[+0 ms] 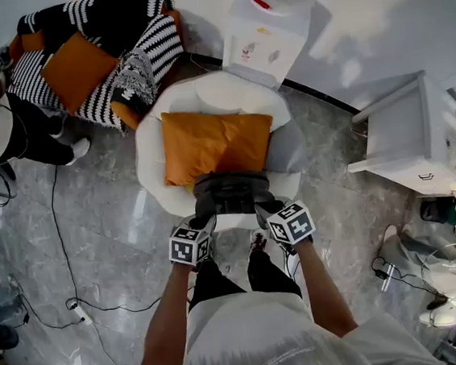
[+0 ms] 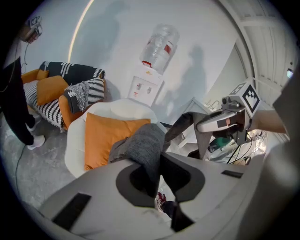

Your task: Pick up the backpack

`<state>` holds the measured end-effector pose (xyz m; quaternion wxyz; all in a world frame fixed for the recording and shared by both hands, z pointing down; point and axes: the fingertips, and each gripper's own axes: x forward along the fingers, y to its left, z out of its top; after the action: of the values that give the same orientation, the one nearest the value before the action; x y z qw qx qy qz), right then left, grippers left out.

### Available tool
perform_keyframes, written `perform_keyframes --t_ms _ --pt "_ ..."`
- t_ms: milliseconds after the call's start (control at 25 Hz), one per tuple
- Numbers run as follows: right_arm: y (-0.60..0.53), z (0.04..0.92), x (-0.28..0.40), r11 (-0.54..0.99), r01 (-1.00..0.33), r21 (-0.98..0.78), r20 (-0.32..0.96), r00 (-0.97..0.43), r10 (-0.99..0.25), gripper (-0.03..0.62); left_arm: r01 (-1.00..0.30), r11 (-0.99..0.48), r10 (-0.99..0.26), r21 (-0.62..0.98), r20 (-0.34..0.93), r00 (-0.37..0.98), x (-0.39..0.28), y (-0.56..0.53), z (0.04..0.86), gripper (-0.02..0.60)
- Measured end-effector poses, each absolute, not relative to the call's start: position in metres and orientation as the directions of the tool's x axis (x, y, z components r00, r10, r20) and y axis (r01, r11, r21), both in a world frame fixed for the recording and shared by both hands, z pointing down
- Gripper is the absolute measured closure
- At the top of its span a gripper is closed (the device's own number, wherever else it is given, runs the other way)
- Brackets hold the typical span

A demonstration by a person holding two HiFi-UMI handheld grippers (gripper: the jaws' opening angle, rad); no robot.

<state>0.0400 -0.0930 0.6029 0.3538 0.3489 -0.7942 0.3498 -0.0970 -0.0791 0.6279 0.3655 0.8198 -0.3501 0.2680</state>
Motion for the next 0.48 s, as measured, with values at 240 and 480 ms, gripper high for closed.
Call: perform_keyframes --t_ms 240,480 --pt "-0.097 0.590 0.037 0.520 -0.795 -0.312 0.794 -0.518 -0.316 0.556 -0.781 -0.466 -0.418 0.417 0.674 0.609 -0.095 -0.081 0.613 0.532" --pt "-0.093 0.577 0.034 0.531 -0.788 -0.310 0.784 -0.528 -0.326 0.557 -0.779 -0.510 -0.423 0.365 0.682 0.596 -0.099 -0.079 0.600 0.532"
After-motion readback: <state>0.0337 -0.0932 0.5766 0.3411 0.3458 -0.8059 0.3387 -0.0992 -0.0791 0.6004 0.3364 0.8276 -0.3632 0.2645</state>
